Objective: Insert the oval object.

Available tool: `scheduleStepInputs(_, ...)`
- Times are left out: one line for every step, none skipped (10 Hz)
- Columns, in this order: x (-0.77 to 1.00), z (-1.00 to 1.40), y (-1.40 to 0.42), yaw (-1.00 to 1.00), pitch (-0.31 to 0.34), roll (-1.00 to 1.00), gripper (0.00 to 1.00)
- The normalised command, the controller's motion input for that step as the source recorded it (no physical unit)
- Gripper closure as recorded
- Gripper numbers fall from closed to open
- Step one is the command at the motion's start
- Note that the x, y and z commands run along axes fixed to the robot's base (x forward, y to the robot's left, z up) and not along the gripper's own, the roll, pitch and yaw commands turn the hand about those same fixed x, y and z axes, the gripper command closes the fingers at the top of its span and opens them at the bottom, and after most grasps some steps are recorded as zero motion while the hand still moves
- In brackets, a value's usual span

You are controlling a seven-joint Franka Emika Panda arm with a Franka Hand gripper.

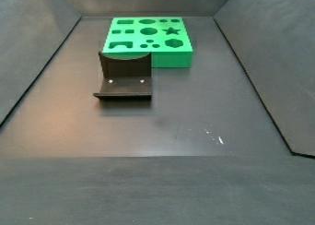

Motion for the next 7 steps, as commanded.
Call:
scheduleStepInputs(0.50, -0.90, -0.52, -0.16, -0.207, 0.00, 1.00)
scheduleStepInputs(0.78, -1.00, -0.38, -0.10, -0.141, 0.00, 1.00)
scheduleStepInputs(0.81, -0.93, -0.29, -0.15, -0.097, -0.03, 1.00)
scheduleStepInputs(0.82, -0.69, -0.20, -0.26, -0.044, 0.02, 1.00)
scheduleStepInputs(0.67, -0.50, -0.11, -0.07, 0.006, 0.18, 1.00)
scheduleStepInputs(0.37, -0.39, -0.11, 0.00, 0.014, 0.17, 1.00)
scheduleStepInputs(0.14, -0.24, -0.12, 0.00, 0.000, 0.08, 1.00)
